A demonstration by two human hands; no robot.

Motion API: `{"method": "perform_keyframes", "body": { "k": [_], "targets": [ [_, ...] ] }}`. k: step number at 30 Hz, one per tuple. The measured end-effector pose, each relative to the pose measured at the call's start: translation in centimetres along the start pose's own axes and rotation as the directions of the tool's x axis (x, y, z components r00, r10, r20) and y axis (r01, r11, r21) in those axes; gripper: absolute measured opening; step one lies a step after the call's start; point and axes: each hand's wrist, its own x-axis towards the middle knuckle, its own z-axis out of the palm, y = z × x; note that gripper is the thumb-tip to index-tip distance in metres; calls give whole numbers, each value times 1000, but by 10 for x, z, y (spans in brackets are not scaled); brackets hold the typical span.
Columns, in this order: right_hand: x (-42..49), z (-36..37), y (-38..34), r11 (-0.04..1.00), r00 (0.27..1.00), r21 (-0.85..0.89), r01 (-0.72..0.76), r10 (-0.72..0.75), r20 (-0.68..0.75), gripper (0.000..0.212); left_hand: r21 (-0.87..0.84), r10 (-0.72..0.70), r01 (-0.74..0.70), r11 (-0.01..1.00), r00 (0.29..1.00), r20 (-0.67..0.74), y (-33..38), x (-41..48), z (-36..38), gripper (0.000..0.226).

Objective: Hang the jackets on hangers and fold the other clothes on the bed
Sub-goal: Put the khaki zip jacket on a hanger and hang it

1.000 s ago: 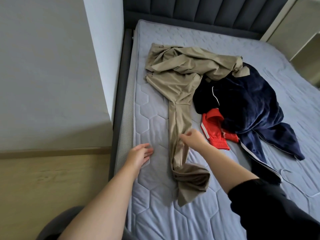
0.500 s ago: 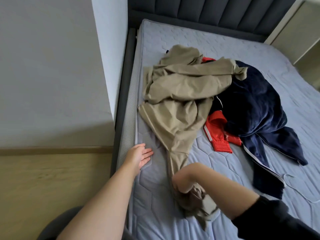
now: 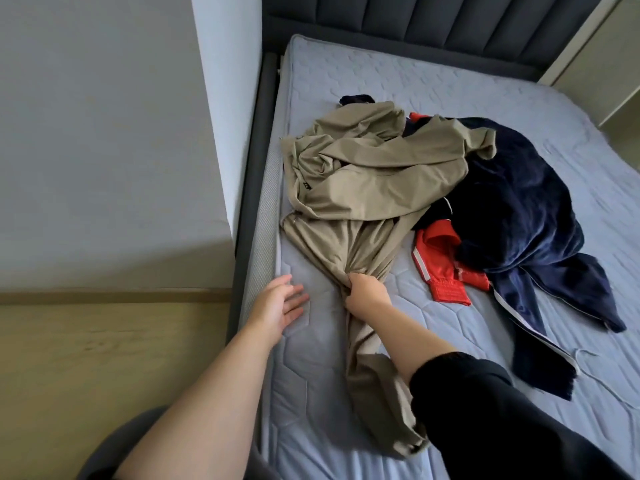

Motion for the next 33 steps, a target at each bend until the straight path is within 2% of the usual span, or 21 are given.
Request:
{"method": "perform_keyframes", "body": {
  "k": [2,5,6,8,10,11,13,14,16,17,18,19,20,22,24,26,28,29,31,32,33],
  "targets": [
    [-2,-5,-7,1000,998,-7,24,-24,64,20,-1,67,-67,998,997,-46,6,0,-1,46],
    [-19,-24,-13,989,953,-86,119,-89,289,21,-47,133,-137,989,987,-87,12,2,-2,48],
    [-30,-30,-13,973,904,-141,183,-110,413,24,-71,136,-142,987,987,-90,13,4,-2,47],
    [-54,-32,-12,915,738,-256,311,-64,671,25,-81,128,-135,988,988,-88,13,8,-2,46],
    [-71,-31,-6,863,581,-321,389,40,813,25,66,144,-141,988,989,-47,10,9,-1,52],
    [-74,-31,-5,856,554,-355,376,100,826,28,182,162,-158,971,987,-12,7,9,-2,59],
    [-68,-35,-4,927,648,-319,195,122,752,25,382,172,-168,909,985,24,1,5,-2,68],
    [-61,-36,-2,964,743,-245,105,87,663,25,417,168,-157,895,986,10,0,4,-2,67],
    [-42,-37,3,999,963,26,-21,13,269,24,375,164,-140,916,986,-33,-1,5,-4,55],
    [-38,-36,5,963,990,263,-65,29,136,19,321,151,-125,939,987,-55,0,5,-5,49],
    [-37,-36,4,831,989,540,-132,73,129,16,249,123,-102,963,990,-68,2,5,-5,44],
    [-38,-38,2,634,959,731,-254,67,275,17,165,92,-80,983,994,-67,5,5,-6,43],
    [-41,-40,0,487,904,788,-377,9,427,20,89,67,-62,994,997,-49,7,2,-4,45],
    [-45,-40,-5,472,851,761,-445,-42,524,34,4,40,-41,999,999,25,11,-5,-1,56],
    [-45,-38,-8,560,901,731,-390,71,427,36,-22,55,-52,998,991,125,15,-12,4,67],
    [-44,-41,-10,631,940,703,-329,149,307,22,44,79,-89,995,977,196,18,-18,8,77],
    [-39,-47,-9,613,956,734,-291,206,208,15,182,168,-201,962,969,180,20,-19,8,76],
    [-35,-51,-7,534,953,802,-267,269,138,11,303,244,-277,912,959,143,21,-17,6,70],
    [-26,-62,-2,279,890,947,-159,456,15,12,547,407,-366,753,912,50,20,-15,0,56],
    [-24,-68,1,192,846,977,-89,532,-27,15,576,443,-368,730,897,12,19,-14,-4,49],
    [-25,-74,1,174,811,984,-43,581,-68,18,557,452,-368,744,892,-14,17,-14,-6,43]
  ]
}}
